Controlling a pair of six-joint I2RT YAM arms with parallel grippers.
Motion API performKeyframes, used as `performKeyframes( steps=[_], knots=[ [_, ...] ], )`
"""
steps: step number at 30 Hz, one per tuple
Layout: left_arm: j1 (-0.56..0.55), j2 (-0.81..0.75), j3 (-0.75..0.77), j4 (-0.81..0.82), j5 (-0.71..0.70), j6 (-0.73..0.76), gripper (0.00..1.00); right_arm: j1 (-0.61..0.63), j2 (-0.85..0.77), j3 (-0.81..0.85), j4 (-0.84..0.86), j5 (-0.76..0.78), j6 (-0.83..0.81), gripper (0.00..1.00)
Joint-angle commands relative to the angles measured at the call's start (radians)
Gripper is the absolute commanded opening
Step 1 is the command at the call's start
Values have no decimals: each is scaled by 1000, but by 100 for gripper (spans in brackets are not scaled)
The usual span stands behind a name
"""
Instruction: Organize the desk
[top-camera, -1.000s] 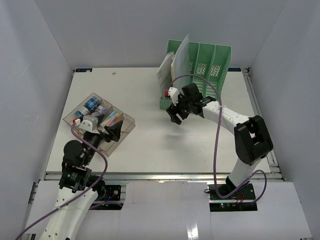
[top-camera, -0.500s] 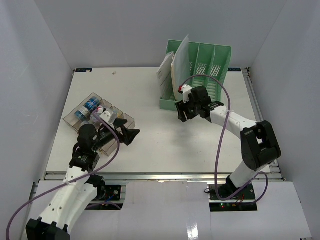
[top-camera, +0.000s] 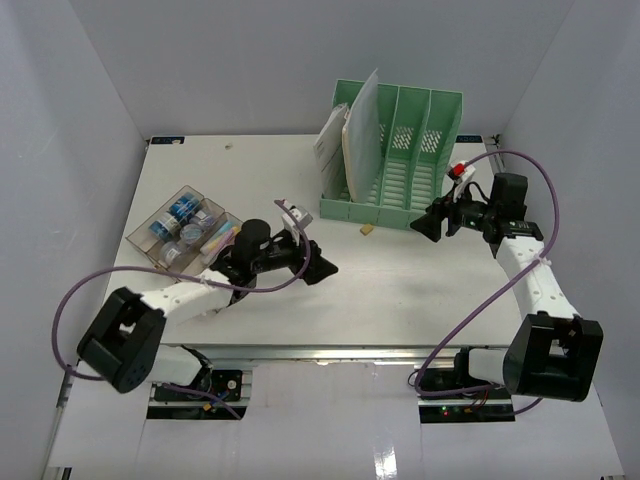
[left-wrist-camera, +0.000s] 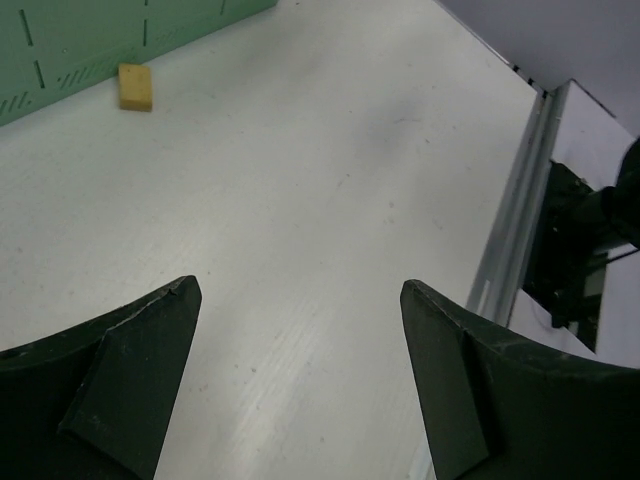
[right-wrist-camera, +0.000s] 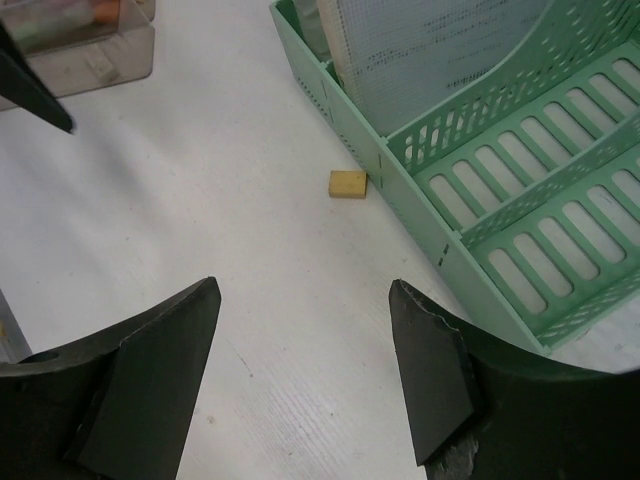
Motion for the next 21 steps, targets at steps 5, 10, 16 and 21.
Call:
performKeyframes(
  steps=[5,10,16,21],
  knots=[
    [-92,433,329,140,-329,87,85,-103,-92,-57,24,-184,20,75],
    [-121,580,458,133,-427,94,82,-120,-115,-59,28,-168,18,75],
    [-162,721,573,127,-491,131,82,-129,-119,-60,28,-159,6,75],
    [-189,791,633,129,-551,162,83,-135,-118,-62,31,-169,4,75]
  ],
)
